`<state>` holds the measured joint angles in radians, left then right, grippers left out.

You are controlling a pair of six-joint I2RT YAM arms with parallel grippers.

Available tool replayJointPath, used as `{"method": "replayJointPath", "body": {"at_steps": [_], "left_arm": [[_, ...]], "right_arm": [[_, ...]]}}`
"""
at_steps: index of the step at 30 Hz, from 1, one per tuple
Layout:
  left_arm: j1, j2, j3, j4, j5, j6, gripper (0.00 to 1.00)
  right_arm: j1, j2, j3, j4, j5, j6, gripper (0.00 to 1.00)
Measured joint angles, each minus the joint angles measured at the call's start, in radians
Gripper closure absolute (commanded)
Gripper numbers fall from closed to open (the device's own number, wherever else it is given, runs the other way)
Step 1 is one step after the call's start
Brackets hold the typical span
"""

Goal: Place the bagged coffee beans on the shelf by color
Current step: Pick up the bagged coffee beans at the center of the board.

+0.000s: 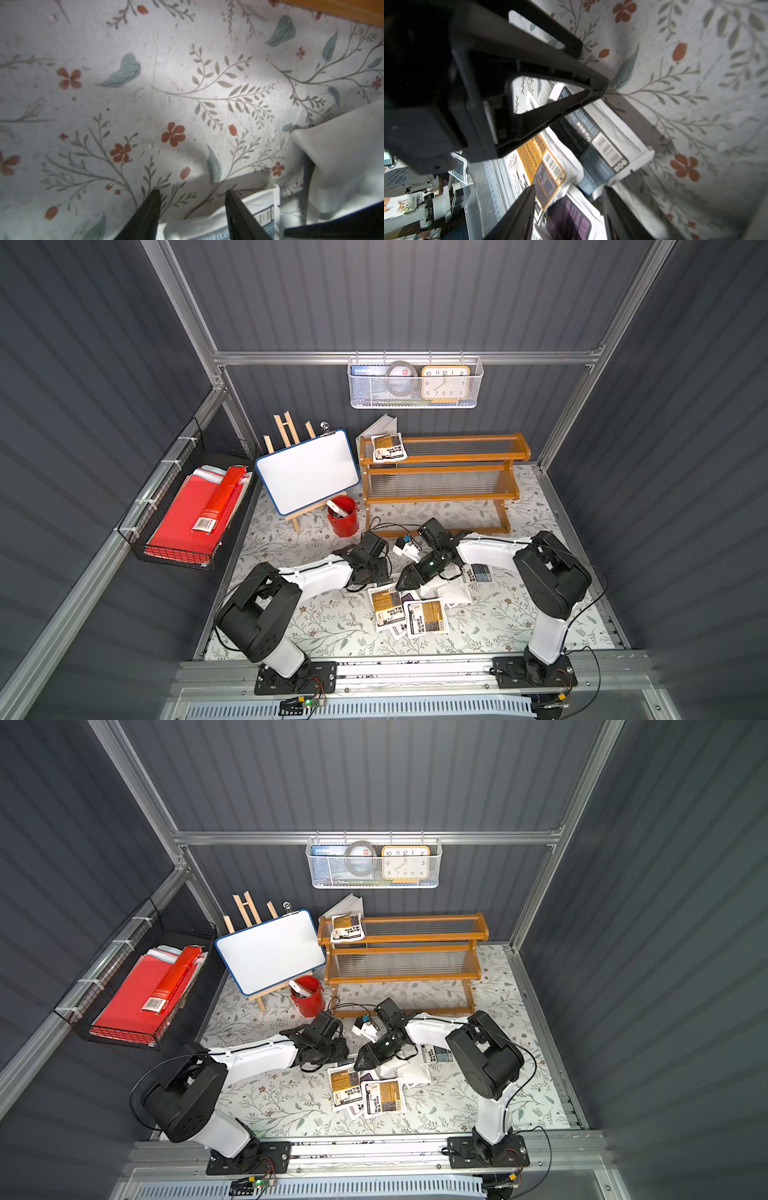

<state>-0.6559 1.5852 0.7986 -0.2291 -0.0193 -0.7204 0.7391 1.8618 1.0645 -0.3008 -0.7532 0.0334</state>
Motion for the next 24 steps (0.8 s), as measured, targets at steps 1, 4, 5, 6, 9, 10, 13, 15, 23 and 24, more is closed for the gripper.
{"method": "replayJointPath", "body": {"at_steps": [1,4,5,6,9,10,13,15,23,24], "left_arm": [[0.0,0.006,0.004,-0.007,-0.01,0.0,0.47],[0.0,0.014,0.017,-0.02,-0.037,-0.003,0.47],[0.0,0.015,0.017,-0.022,-0.042,-0.003,0.47],[0.0,0.015,0.017,-0.026,-0.048,-0.003,0.47],[0.0,0.015,0.017,-0.029,-0.058,-0.003,0.47],[0.0,0.015,0.017,-0.029,-0.061,-0.003,0.47],[0.0,0.023,0.023,-0.03,-0.07,-0.003,0.47],[0.0,0.032,0.033,-0.029,-0.075,-0.003,0.47],[0.0,0.055,0.056,-0.029,-0.09,-0.003,0.47],[0.0,0.055,0.056,-0.029,-0.092,-0.003,0.47]], "right_arm": [[0.003,0.0,0.003,0.0,0.0,0.0,0.45],[0.009,0.0,0.013,-0.005,0.001,-0.004,0.44],[0.01,0.0,0.016,-0.005,0.001,-0.005,0.44],[0.011,0.0,0.018,-0.003,0.001,-0.008,0.44],[0.012,0.0,0.021,-0.003,0.0,-0.009,0.44],[0.013,0.001,0.023,-0.003,0.001,-0.009,0.44],[0.015,0.018,0.03,0.008,0.0,-0.008,0.44],[0.016,0.032,0.03,0.014,0.0,-0.008,0.44],[0.03,0.061,0.032,0.052,-0.027,-0.015,0.97],[0.031,0.063,0.032,0.055,-0.034,-0.016,1.0]]}}
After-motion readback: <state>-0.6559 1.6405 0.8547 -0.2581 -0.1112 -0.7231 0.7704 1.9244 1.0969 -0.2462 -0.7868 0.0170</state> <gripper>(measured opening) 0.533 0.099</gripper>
